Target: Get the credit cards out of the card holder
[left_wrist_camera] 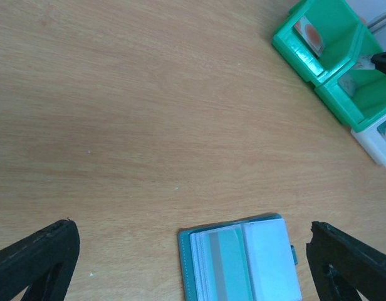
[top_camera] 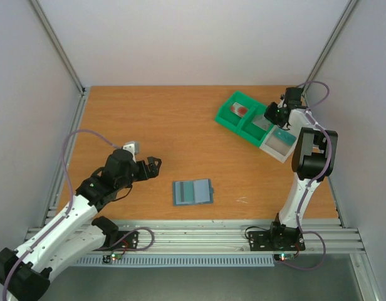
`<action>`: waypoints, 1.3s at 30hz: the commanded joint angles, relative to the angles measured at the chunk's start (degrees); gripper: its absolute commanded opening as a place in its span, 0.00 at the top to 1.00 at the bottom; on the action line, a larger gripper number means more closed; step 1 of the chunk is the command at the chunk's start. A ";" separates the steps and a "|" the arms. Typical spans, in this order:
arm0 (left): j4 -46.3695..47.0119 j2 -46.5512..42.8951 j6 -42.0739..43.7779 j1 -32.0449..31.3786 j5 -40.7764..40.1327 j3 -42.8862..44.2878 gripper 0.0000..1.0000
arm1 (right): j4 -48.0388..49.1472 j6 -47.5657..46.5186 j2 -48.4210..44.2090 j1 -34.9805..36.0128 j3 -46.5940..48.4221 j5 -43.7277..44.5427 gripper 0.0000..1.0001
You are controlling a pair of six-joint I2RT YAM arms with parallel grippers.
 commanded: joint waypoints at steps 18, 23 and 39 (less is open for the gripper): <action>-3.67 13.16 5.64 0.22 2.34 5.96 0.02 | -8.18 -1.37 -0.67 -0.35 5.76 6.63 0.82; -3.33 15.87 5.66 0.24 3.53 6.11 0.02 | -9.93 -1.14 -1.30 1.43 6.58 6.39 0.79; 6.37 26.47 2.18 0.26 16.70 3.49 0.16 | -16.12 0.97 -14.59 16.57 -4.54 5.34 0.76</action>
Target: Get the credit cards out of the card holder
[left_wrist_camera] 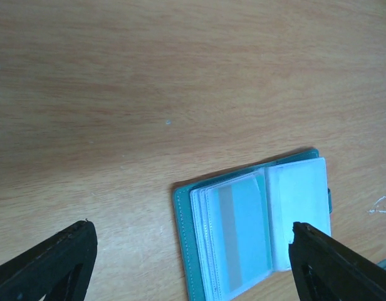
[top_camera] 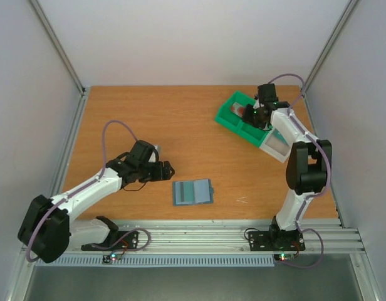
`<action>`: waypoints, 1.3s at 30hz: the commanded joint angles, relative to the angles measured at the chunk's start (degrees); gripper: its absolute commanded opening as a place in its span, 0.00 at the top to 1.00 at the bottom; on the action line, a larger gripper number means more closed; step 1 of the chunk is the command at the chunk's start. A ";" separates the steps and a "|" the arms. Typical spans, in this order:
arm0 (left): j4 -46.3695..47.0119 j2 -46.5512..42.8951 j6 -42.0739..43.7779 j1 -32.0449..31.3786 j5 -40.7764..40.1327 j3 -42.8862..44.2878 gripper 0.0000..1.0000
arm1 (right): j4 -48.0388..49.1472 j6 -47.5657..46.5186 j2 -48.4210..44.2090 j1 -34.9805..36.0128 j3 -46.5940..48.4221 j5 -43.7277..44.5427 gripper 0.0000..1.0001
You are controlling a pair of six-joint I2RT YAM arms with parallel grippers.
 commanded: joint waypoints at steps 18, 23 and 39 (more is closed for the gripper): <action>28.95 11.85 -11.22 0.17 20.09 -10.32 0.36 | 0.03 5.96 -21.77 22.06 -24.92 -9.36 0.75; 32.08 12.32 -12.30 0.13 20.09 -12.37 0.36 | 4.50 9.09 -21.75 25.47 -29.26 -13.25 0.76; 34.92 14.15 -14.55 0.13 22.69 -13.30 0.44 | 15.38 13.69 -15.30 34.99 -35.38 -20.13 0.82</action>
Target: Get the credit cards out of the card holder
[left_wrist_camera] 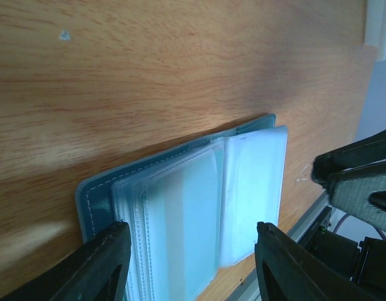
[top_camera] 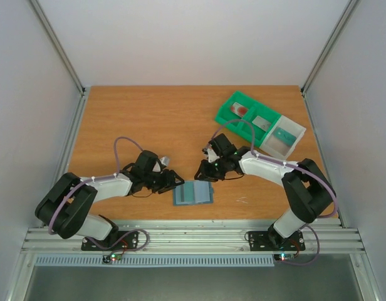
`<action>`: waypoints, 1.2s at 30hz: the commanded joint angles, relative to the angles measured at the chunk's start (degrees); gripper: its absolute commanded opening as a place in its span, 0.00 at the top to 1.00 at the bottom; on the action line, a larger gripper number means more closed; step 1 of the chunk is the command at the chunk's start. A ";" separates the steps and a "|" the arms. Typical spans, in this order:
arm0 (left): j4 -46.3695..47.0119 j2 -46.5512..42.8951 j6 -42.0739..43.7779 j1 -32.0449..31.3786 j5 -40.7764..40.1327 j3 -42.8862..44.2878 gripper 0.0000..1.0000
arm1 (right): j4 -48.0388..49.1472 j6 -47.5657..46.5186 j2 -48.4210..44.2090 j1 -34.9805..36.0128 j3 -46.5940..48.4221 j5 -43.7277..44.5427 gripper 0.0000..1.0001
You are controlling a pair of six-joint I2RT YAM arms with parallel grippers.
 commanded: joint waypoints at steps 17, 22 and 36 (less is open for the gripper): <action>3.14 -2.57 -2.47 -0.09 2.12 -2.35 0.48 | 5.00 2.00 7.62 4.25 -0.15 -1.22 0.84; 2.95 -2.79 -2.66 -0.35 2.87 -2.29 0.49 | 4.94 0.74 9.46 4.45 -0.11 -1.69 0.91; 3.55 -2.53 -3.28 -1.19 2.86 -2.25 0.49 | 4.31 -0.94 11.84 4.48 -2.24 2.88 0.97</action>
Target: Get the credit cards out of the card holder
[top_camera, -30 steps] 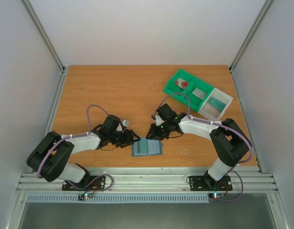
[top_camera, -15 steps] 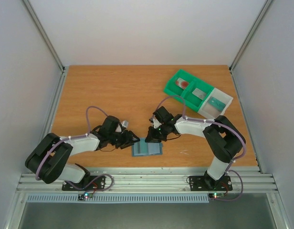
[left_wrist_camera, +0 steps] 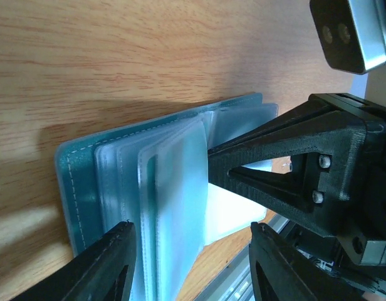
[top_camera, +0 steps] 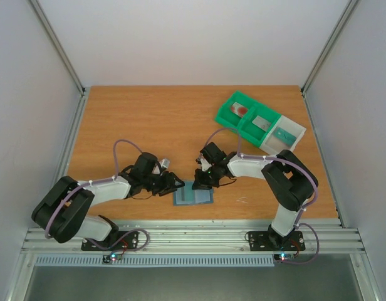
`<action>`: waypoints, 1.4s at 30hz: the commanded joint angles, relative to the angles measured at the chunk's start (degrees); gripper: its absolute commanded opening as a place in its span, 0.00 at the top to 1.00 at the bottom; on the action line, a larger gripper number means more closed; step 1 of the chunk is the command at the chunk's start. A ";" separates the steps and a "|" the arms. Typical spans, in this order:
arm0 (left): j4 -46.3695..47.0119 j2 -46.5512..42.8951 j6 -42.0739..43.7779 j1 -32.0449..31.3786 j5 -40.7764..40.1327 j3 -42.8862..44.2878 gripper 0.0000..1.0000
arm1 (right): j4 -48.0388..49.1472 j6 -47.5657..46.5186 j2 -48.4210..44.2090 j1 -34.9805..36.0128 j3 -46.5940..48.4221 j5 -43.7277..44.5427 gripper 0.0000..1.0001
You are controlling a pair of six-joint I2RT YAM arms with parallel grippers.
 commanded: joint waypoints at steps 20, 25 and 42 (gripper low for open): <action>-5.29 -6.32 0.28 -0.44 -5.72 1.69 0.41 | 1.74 -0.17 2.07 0.47 -3.30 3.17 0.98; -1.42 -6.63 -0.47 -0.45 -2.92 0.92 0.40 | 1.91 -0.30 1.90 0.50 -3.26 3.13 0.98; 15.75 2.95 -6.08 -0.53 2.11 -2.77 0.48 | 2.01 -0.30 2.13 0.41 -3.28 2.62 0.98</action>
